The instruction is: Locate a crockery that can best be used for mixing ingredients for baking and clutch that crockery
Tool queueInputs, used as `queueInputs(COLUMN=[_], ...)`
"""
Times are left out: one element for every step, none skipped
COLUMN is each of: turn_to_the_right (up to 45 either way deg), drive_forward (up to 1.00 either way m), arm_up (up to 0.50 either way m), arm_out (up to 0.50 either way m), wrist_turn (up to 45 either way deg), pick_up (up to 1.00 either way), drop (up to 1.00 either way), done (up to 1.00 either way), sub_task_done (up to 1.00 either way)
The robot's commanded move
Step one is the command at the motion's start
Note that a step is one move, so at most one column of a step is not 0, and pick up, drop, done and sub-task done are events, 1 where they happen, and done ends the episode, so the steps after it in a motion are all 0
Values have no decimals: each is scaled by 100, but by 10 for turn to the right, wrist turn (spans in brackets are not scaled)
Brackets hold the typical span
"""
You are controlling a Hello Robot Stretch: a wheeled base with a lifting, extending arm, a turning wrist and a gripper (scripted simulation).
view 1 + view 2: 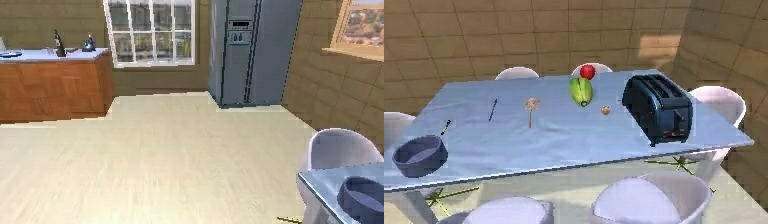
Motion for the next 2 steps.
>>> queueInputs(turn_to_the_right=[-360, 0], drive_forward=[0, 0], arm_up=[0, 50], arm_out=[0, 0], wrist_turn=[0, 0], pick_up=[0, 0], drop=[0, 0], done=[0, 0], sub_task_done=[0, 0])
